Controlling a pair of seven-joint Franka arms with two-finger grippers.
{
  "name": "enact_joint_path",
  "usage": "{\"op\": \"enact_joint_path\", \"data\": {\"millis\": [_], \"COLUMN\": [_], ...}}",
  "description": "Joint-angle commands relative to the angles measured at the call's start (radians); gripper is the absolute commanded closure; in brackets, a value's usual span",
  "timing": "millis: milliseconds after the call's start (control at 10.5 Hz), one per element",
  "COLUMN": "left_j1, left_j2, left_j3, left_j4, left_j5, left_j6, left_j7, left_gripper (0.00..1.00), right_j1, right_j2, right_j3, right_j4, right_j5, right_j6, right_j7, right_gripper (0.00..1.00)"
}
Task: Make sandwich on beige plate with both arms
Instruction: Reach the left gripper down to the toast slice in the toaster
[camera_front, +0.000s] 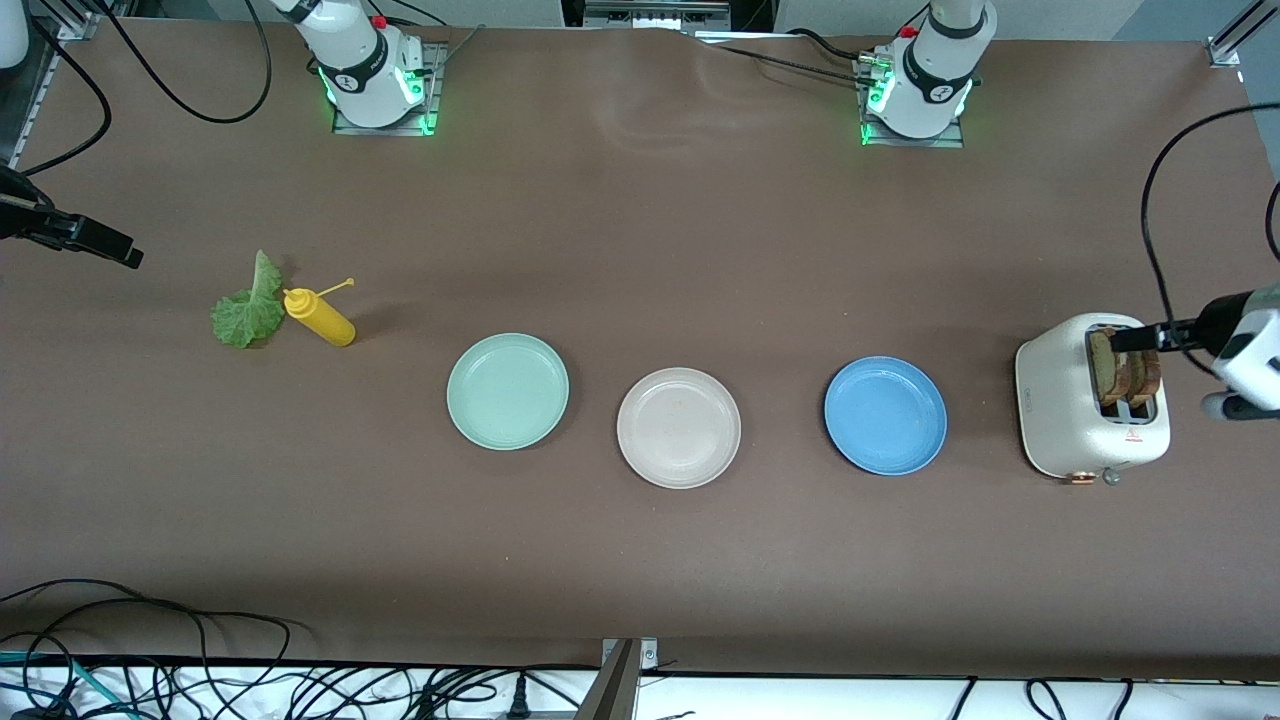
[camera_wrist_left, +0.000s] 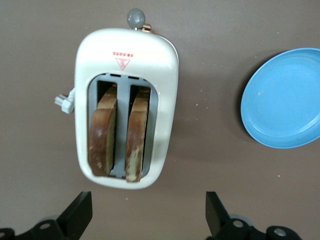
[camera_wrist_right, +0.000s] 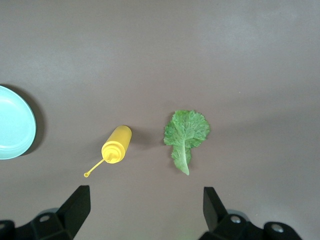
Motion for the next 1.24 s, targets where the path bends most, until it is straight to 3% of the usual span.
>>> {"op": "enact_joint_path", "data": {"millis": [0, 765, 1052, 1148], "left_j1": [-0.001, 0.007, 0.007, 0.007], "left_j2": [0.056, 0.115, 0.115, 0.115], "left_j3": [-0.007, -0.009, -0.009, -0.009], "left_j4": [0.043, 0.033, 0.025, 0.025], "left_j5": [0.035, 0.052, 0.050, 0.050], "left_j6": [0.025, 0.069, 0.065, 0.060], "left_j7": [0.016, -0.006, -0.007, -0.007], "left_gripper": [0.00, 0.00, 0.11, 0.22], "right_j1": [-0.001, -0.004, -0.003, -0.003], "right_j2": [0.006, 0.006, 0.006, 0.008], "right_j3": [-0.002, -0.013, -0.013, -0.013], "right_j4": [0.021, 0.021, 0.021, 0.021], "right_j5": [0.015, 0.015, 0.016, 0.016], "right_j6": [-0.015, -0.017, -0.017, -0.017], "right_j7": [-0.009, -0.009, -0.009, -0.009], "right_gripper": [0.00, 0.00, 0.00, 0.00]}}
